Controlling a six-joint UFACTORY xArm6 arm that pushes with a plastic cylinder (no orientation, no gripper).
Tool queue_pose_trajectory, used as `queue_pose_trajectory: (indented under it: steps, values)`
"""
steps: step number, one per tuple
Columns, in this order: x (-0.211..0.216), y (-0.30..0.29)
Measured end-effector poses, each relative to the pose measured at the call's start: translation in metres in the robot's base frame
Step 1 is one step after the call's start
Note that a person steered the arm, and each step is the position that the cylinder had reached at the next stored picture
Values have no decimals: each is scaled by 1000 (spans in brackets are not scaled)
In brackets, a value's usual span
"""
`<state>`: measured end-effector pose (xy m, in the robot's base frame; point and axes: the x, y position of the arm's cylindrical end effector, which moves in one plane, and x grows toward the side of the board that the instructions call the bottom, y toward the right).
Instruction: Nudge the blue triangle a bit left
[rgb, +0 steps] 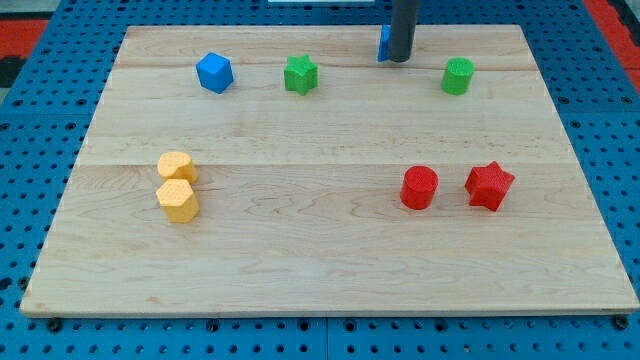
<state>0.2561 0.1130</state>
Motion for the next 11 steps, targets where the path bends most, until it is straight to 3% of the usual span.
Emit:
queue_pose_trajectory:
  steps: [1,4,7,10,11]
  values:
    - [0,28]
    - [-39,32]
    - [-41,32]
    - [-45,-44]
    - [-45,-21]
